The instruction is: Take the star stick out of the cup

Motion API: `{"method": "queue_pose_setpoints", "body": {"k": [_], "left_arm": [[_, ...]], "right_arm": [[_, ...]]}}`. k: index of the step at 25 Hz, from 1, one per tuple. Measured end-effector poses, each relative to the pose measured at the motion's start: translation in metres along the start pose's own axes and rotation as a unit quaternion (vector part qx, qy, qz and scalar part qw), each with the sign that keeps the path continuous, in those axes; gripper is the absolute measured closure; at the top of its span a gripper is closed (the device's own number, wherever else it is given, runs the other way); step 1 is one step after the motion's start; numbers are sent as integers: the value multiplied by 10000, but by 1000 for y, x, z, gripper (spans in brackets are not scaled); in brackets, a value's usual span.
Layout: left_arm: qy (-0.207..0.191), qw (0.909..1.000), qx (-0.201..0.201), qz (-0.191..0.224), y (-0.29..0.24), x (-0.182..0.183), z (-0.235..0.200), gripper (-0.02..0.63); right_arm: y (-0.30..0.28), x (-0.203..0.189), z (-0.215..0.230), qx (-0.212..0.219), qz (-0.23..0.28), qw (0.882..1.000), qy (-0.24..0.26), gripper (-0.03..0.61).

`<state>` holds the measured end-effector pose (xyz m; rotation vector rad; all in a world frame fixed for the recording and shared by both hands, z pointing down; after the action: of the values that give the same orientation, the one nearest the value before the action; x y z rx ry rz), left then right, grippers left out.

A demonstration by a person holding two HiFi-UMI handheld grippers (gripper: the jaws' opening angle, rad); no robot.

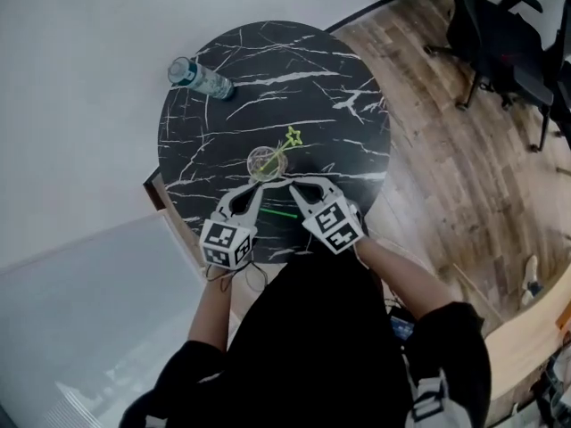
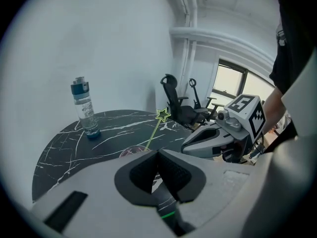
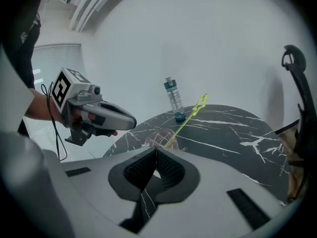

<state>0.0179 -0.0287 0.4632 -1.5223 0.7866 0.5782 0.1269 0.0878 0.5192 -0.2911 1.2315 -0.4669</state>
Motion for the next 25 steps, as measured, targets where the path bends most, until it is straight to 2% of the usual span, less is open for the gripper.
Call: {"method": "queue_pose_setpoints", "body": {"k": [7,15,21,25], "left_arm": [[-368,9984,-166,-396,-32,23,-8,615],[-609,9947,-283,-782,-61,36,-12,614],[-710,9919,-311,-1008,-75,37,-17,564],[-958,9881,-367,-1150,-86,39,-17,545]], "right_arm": [[4,-1,26,-161,44,9998,-140,581],[2,-5,42,-213,-19,9993,-295,581],[-2,-5,50,-219,-45,9992,-345,581],[0,-5,54,-225,-110,9992,-302,581]]}}
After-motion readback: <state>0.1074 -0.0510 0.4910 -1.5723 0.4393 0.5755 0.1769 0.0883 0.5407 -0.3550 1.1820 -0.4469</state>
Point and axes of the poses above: the fingertips, and each gripper's own axes: y backward along the fingers, z to its right, x out of its top, the point moved 8 cm from there along y, backward along the fingers, and after that the axes turned 1 degree about -x, right-handed, at the moved point
